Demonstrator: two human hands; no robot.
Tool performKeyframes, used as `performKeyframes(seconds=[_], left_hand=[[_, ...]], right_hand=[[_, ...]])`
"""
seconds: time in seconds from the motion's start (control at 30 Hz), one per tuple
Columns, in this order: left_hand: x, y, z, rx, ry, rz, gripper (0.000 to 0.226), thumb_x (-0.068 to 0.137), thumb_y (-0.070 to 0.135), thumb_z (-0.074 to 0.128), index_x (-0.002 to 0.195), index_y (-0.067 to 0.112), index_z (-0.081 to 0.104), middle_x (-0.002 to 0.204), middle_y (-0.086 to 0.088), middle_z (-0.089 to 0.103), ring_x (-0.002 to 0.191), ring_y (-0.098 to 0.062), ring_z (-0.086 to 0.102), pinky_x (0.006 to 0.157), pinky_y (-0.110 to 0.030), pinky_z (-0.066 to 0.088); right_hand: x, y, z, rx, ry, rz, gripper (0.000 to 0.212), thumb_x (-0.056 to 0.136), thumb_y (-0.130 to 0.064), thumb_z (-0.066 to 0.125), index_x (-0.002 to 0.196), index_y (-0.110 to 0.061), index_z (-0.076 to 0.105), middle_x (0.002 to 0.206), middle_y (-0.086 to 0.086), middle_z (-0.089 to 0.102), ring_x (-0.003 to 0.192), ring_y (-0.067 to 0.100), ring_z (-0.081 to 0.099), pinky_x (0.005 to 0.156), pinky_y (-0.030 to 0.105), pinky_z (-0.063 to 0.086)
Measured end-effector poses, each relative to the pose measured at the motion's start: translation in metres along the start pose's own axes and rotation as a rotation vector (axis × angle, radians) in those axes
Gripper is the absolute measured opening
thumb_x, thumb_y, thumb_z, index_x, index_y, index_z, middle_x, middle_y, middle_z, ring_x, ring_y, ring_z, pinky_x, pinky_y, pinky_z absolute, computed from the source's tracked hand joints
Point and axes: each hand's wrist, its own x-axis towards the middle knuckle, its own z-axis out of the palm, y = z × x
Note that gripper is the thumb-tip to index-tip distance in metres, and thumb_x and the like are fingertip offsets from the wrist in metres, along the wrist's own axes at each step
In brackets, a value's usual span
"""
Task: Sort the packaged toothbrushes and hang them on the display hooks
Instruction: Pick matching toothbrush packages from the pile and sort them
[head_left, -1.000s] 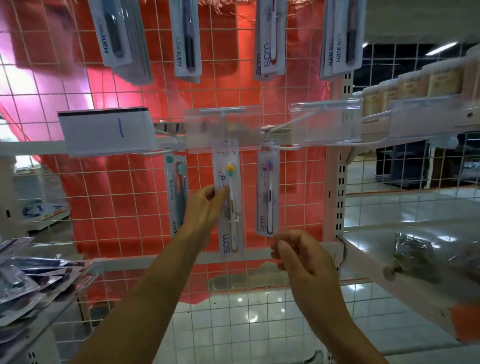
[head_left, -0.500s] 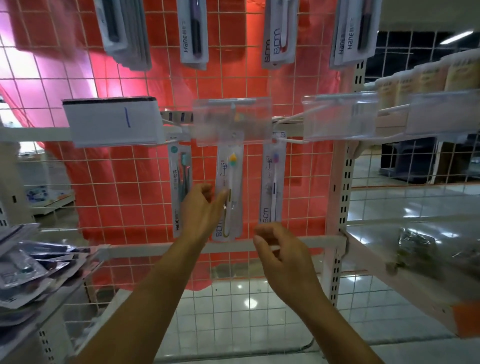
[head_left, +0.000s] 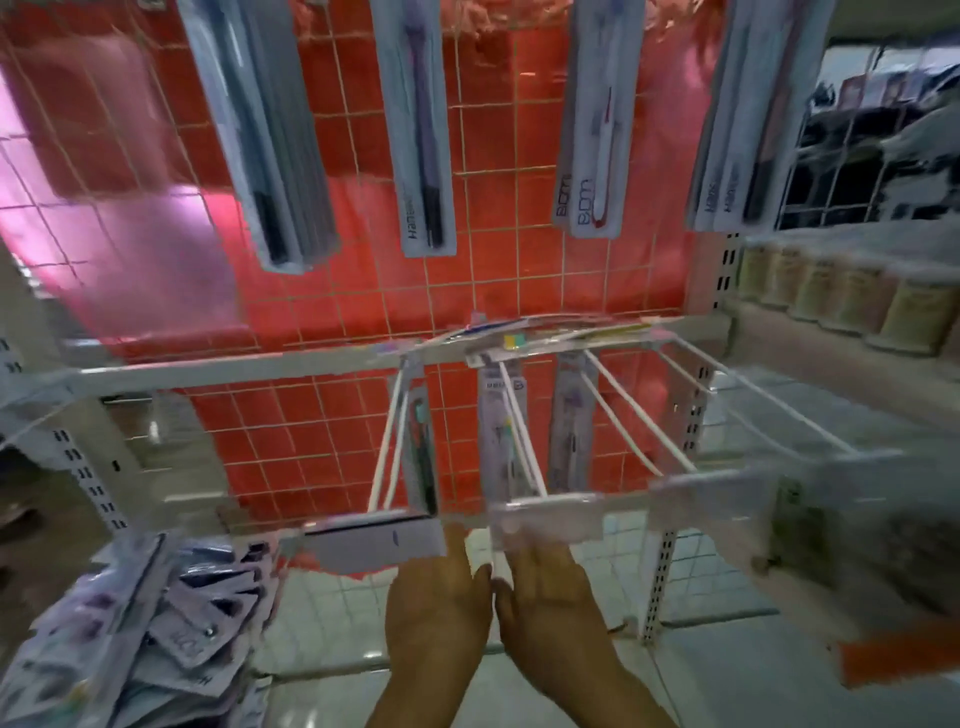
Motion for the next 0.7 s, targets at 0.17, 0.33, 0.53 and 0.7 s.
performKeyframes(seconds=[0.17,0.33,0.53,0.7], left_hand=[[-0.034,0.011,-0.043,0.032,-0.238,0.013,0.052,0.096,0.043,0.043,0.144,0.029,0.029,0.143,0.005,0.042,0.13,-0.014,0.04,0.106,-0.025,0.033],[-0.07,0.026,-0.089,-0.016,-0.386,0.034,0.05,0.095,0.038,0.046,0.143,0.029,0.036,0.142,0.005,0.044,0.127,-0.012,0.046,0.105,-0.024,0.036],[-0.095,0.044,-0.153,-0.065,-0.391,0.088,0.044,0.091,0.035,0.048,0.135,0.038,0.044,0.138,0.011,0.05,0.125,-0.009,0.049,0.103,-0.024,0.039],[-0.086,0.058,-0.199,-0.082,-0.328,0.19,0.037,0.091,0.039,0.052,0.128,0.034,0.052,0.127,0.009,0.059,0.115,-0.011,0.056,0.095,-0.028,0.046]], right_hand=[[-0.01,-0.04,-0.06,0.001,-0.25,0.11,0.057,0.084,-0.022,0.056,0.139,-0.025,0.04,0.136,0.0,0.051,0.122,0.02,0.05,0.098,0.028,0.045],[-0.027,-0.073,-0.114,0.032,-0.49,0.196,0.047,0.096,-0.024,0.044,0.141,-0.028,0.034,0.145,-0.007,0.034,0.133,0.014,0.032,0.105,0.025,0.031],[-0.035,-0.101,-0.17,0.114,-0.494,0.229,0.037,0.095,-0.028,0.045,0.132,-0.03,0.044,0.137,-0.007,0.046,0.127,0.011,0.041,0.102,0.023,0.035],[-0.02,-0.116,-0.213,0.168,-0.366,0.215,0.033,0.095,-0.031,0.046,0.128,-0.028,0.05,0.126,-0.008,0.055,0.115,0.008,0.052,0.096,0.021,0.041]])
